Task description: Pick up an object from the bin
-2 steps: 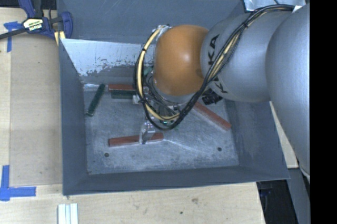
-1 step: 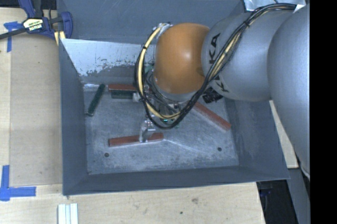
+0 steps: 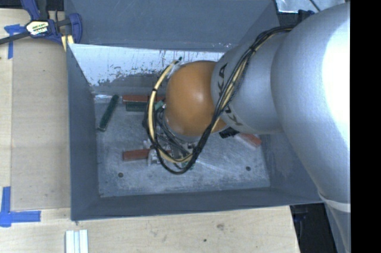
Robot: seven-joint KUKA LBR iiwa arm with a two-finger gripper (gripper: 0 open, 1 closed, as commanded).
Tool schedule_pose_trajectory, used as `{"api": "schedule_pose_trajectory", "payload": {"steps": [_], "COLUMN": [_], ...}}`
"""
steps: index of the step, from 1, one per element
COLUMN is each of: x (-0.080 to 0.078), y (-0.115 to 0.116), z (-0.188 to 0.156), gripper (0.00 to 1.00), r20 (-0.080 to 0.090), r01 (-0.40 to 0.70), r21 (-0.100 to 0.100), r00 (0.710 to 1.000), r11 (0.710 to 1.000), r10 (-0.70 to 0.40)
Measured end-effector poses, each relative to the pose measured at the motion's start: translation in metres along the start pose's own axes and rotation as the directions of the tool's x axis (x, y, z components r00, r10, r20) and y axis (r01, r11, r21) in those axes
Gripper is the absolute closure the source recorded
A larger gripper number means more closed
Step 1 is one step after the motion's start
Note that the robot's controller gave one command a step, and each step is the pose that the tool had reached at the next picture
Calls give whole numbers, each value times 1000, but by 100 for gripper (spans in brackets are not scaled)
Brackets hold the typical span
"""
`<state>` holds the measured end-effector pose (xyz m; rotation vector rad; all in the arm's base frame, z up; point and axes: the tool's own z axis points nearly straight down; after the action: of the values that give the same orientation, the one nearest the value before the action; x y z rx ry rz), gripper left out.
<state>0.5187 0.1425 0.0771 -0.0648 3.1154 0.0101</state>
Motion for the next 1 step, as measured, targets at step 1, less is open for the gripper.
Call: {"api": "schedule_pose_trajectory", "payload": {"steps": [1], "x": [0], "y": [0], "z": [0], "gripper": [100], "r20": [0], "r01": [0], "r21": [0], "r00": [1000], "r11": [1000], "r10": [0]}}
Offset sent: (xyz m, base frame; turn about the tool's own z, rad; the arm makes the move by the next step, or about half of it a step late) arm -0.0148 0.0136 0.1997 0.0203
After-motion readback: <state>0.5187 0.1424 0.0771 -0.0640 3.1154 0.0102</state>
